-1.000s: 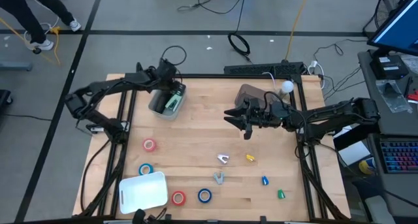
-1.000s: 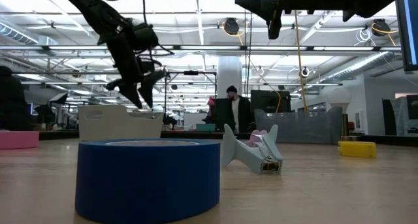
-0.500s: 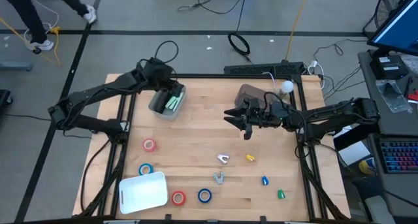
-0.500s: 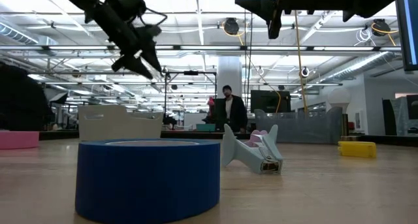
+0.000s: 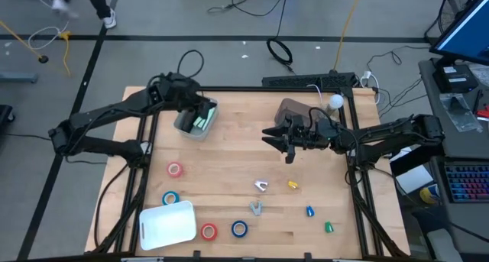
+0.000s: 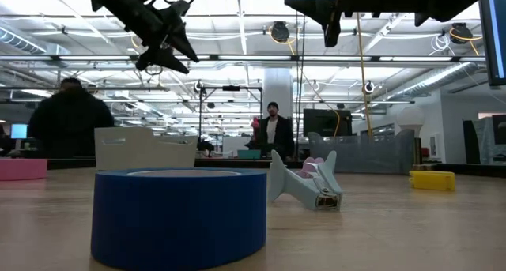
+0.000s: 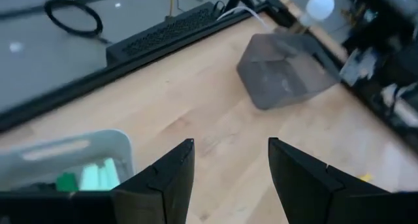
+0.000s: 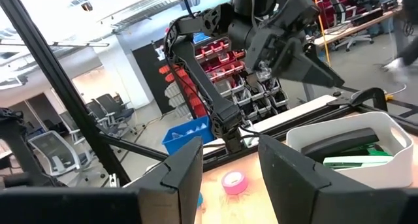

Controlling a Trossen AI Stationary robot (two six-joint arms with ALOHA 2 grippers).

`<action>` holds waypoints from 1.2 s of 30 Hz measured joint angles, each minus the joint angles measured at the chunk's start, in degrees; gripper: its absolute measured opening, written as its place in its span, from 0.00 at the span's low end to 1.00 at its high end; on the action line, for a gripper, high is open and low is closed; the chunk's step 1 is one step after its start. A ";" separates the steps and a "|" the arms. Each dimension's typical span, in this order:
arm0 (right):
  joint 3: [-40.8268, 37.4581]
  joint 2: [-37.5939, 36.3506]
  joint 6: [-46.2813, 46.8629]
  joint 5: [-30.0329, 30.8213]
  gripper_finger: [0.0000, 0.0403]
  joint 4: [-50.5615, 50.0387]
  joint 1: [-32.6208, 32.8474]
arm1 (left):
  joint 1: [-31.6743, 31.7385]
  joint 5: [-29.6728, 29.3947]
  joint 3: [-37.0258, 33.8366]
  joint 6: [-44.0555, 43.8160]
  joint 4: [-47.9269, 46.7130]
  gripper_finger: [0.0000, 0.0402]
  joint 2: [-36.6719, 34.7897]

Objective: Pick and place Stapler, Stapler remover, tape
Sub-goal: Put the yellow stapler into the gray bin

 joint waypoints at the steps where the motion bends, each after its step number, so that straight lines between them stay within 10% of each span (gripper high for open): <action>1: 0.00 0.00 0.41 -0.02 0.35 0.00 0.00 | -0.24 -0.09 0.00 -2.58 -0.01 0.49 -0.13; 18: -0.01 -0.48 5.64 -2.79 0.35 0.06 0.04 | -16.02 12.04 -0.01 4.24 12.28 0.49 -0.25; 25: -0.02 -3.50 4.34 -16.28 0.35 -0.26 1.49 | -26.89 9.66 0.00 6.50 18.69 0.49 -0.27; 36: -0.02 -9.62 2.78 -13.47 0.35 -12.92 9.62 | -31.75 6.01 -6.26 10.22 24.12 0.49 -4.96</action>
